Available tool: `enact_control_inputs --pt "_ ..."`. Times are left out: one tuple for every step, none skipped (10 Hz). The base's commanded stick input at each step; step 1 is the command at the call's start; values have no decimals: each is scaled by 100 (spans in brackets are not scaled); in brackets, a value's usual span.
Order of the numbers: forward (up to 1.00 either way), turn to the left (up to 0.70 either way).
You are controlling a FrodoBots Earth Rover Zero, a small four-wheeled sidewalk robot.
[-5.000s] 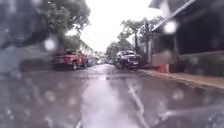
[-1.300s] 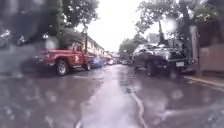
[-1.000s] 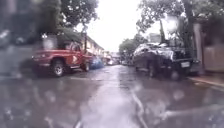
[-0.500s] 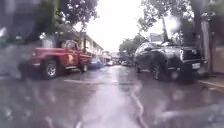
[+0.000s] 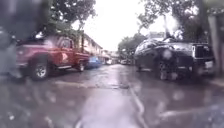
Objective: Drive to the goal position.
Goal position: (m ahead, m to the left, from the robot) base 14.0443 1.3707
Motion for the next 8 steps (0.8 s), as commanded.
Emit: enact_control_inputs --pt "100 0" --pt "100 0" --pt "100 0" --pt "100 0" --pt "100 0" --pt "100 0" --pt "100 0" --pt "100 0"
